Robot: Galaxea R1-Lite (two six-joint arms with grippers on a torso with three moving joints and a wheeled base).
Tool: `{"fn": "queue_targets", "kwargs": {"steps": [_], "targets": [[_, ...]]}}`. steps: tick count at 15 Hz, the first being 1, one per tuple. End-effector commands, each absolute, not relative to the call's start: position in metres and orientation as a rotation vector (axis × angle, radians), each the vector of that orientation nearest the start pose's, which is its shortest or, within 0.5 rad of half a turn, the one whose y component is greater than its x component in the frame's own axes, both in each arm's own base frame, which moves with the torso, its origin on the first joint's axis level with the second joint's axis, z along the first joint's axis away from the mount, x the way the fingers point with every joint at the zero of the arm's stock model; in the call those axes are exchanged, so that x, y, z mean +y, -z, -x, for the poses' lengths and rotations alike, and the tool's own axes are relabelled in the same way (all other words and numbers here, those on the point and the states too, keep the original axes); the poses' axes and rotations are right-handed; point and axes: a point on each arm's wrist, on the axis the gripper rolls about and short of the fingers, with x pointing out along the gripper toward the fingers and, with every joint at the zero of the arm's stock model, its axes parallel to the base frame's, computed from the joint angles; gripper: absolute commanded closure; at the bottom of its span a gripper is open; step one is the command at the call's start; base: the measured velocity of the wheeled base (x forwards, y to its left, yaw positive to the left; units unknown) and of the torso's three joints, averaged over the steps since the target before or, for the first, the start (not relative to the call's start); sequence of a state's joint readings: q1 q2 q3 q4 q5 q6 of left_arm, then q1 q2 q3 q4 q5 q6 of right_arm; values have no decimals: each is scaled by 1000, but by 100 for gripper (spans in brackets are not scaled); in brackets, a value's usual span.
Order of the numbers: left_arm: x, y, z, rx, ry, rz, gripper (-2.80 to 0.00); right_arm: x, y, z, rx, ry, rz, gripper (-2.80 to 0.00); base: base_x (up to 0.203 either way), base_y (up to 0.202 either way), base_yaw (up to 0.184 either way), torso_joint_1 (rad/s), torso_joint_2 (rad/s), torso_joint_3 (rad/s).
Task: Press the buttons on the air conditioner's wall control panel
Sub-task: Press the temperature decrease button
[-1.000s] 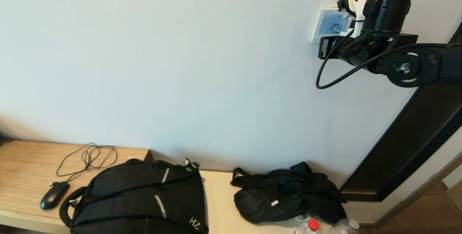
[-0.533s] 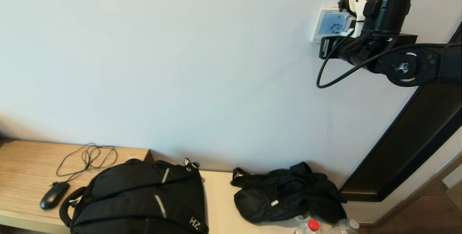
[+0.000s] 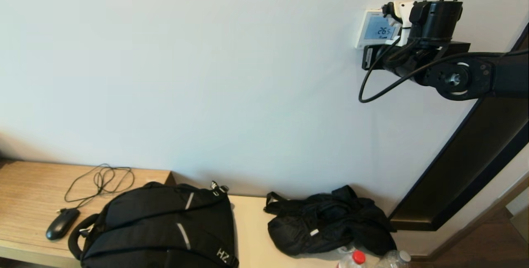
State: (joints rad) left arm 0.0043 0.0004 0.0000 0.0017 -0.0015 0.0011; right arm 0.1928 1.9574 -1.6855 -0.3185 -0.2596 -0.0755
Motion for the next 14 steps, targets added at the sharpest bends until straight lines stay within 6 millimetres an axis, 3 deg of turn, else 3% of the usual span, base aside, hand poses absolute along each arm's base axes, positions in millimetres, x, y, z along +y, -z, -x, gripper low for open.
{"fn": "queue_targets", "kwargs": {"steps": [1,7,14], "targets": [[0,-75,23,2,-3,-1,0,72,-308,-395,-42,68,65,0,0,0,0,0,0,0],[0,-75,23,3,-3,-1,0,72,-316,-382,-52,63,62,0,0,0,0,0,0,0],[0,-75,23,2,-3,-1,0,71,-315,-386,-52,68,65,0,0,0,0,0,0,0]]}}
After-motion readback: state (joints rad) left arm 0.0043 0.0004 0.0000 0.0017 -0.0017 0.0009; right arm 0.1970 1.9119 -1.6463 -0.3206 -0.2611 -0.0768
